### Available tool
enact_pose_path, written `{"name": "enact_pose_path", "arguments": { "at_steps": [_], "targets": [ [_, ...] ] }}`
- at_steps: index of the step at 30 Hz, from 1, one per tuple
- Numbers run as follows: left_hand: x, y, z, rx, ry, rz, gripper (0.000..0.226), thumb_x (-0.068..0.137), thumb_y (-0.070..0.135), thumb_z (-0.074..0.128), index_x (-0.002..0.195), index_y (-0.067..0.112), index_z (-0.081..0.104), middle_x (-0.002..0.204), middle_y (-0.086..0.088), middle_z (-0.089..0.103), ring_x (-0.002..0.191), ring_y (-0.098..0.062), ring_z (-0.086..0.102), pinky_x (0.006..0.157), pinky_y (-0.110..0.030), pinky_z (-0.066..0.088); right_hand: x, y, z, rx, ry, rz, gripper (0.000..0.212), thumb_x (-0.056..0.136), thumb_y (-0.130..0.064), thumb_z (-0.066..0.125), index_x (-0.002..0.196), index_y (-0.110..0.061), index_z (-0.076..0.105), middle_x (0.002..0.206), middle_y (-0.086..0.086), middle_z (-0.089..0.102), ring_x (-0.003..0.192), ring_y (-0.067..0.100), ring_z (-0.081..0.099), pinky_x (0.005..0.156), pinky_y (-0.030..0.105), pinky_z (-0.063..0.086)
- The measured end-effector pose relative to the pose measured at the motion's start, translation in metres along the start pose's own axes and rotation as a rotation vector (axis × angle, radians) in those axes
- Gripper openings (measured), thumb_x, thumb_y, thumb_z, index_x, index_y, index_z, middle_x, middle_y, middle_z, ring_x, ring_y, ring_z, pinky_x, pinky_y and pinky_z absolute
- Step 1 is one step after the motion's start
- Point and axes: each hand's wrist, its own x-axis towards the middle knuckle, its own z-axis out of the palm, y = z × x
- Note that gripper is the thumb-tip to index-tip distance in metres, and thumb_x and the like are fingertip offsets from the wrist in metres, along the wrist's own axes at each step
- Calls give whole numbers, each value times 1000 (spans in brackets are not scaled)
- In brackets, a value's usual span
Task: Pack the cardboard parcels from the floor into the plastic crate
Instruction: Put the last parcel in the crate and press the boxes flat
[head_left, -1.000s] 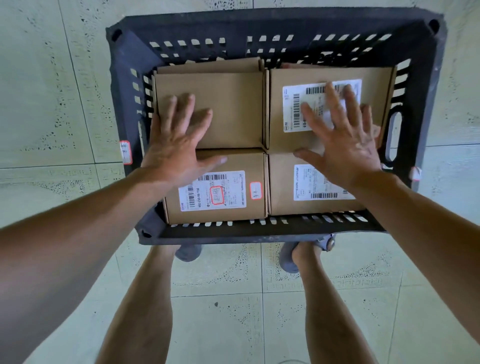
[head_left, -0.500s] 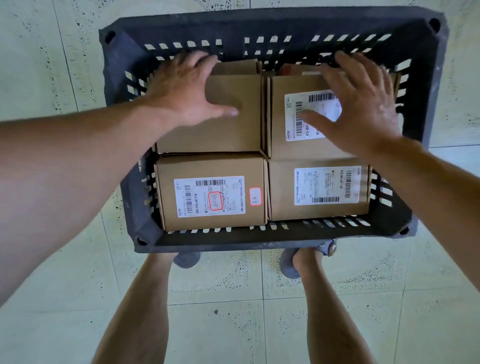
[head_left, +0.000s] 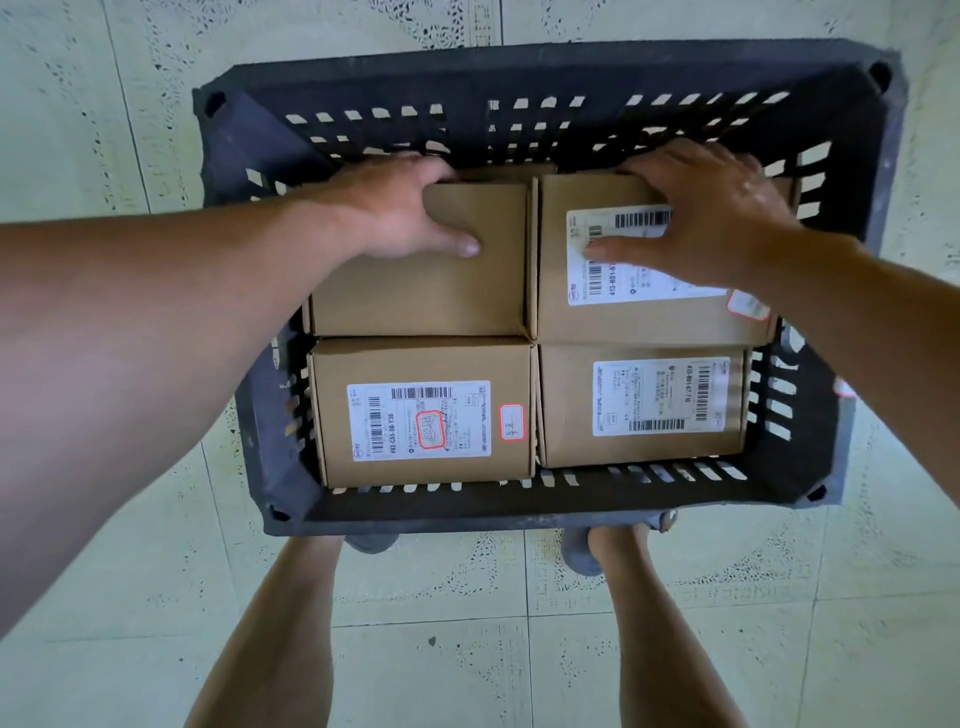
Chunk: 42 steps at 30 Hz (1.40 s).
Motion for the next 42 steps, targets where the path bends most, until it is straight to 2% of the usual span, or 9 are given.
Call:
{"name": "enact_pose_path", "arguments": {
  "at_steps": [8, 13, 17, 19, 22, 25, 28, 34, 42],
  "targets": [
    [-1, -7, 2, -19, -15, -19, 97, 68, 76, 63, 150, 38, 27, 157, 4, 30, 141, -24, 33, 114, -41, 31, 1, 1, -1, 73, -13, -13, 70, 74, -73, 58, 129, -30, 51, 126, 1, 58, 122, 25, 49, 109, 45, 25],
    [-3, -7, -2, -1, -56, -46, 99, 69, 77, 61, 151, 38, 22, 160, 3, 23, 144, -26, 26, 116, -46, 27, -1, 2, 6, -4, 0, -27, 81, 76, -74, 54, 141, -29, 40, 142, 4, 48, 135, 27, 36, 114, 46, 17],
    [-52, 3, 19, -27, 336, 130, 91, 78, 69, 58, 151, 23, 31, 157, 0, 30, 142, -27, 28, 118, -45, 20, -35, -2, 12, 61, 218, -29, 92, 78, -74, 50, 150, -22, 28, 158, 5, 27, 148, 27, 15, 120, 52, 6],
    [-89, 2, 41, -36, 440, 166, 93, 76, 71, 55, 150, 19, 35, 157, -4, 30, 143, -27, 26, 120, -47, 16, -70, -6, 22, 107, 283, 62, 89, 81, -69, 50, 151, -24, 22, 161, 5, 17, 149, 26, 9, 120, 52, 9],
    [-138, -9, 82, 15, 367, 87, 100, 73, 69, 63, 153, 20, 27, 161, -7, 15, 148, -32, 12, 120, -49, 7, -132, -13, 51, 254, 341, 297, 82, 82, -59, 62, 148, -24, 29, 160, 6, 19, 146, 31, 16, 115, 54, 24],
    [-158, -18, 114, 82, 310, 23, 100, 70, 65, 70, 151, 20, 31, 160, -10, 20, 146, -36, 18, 117, -56, 14, -163, -23, 77, 401, 178, 577, 85, 79, -54, 67, 150, -30, 26, 161, -1, 13, 145, 31, 14, 111, 57, 31],
    [-157, -20, 127, 40, 325, -46, 95, 71, 56, 75, 149, 20, 35, 157, -12, 28, 144, -36, 23, 114, -58, 24, -163, -32, 87, 397, 23, 606, 96, 81, -53, 66, 154, -33, 8, 163, -3, -7, 148, 34, 5, 111, 57, 27],
    [-156, -18, 129, -5, 309, -56, 96, 74, 54, 74, 152, 22, 28, 161, -9, 16, 148, -32, 11, 118, -52, 19, -169, -37, 90, 469, 384, 681, 71, 78, -38, 74, 138, -19, 40, 152, 4, 27, 136, 29, 30, 100, 45, 40],
    [-155, -12, 126, 19, 270, -73, 92, 78, 54, 70, 152, 21, 28, 162, -8, 15, 148, -33, 10, 118, -55, 15, -158, -22, 104, 465, 58, 719, 77, 81, -49, 66, 144, -22, 33, 146, 10, 39, 127, 36, 43, 100, 52, 44]
  ]
}}
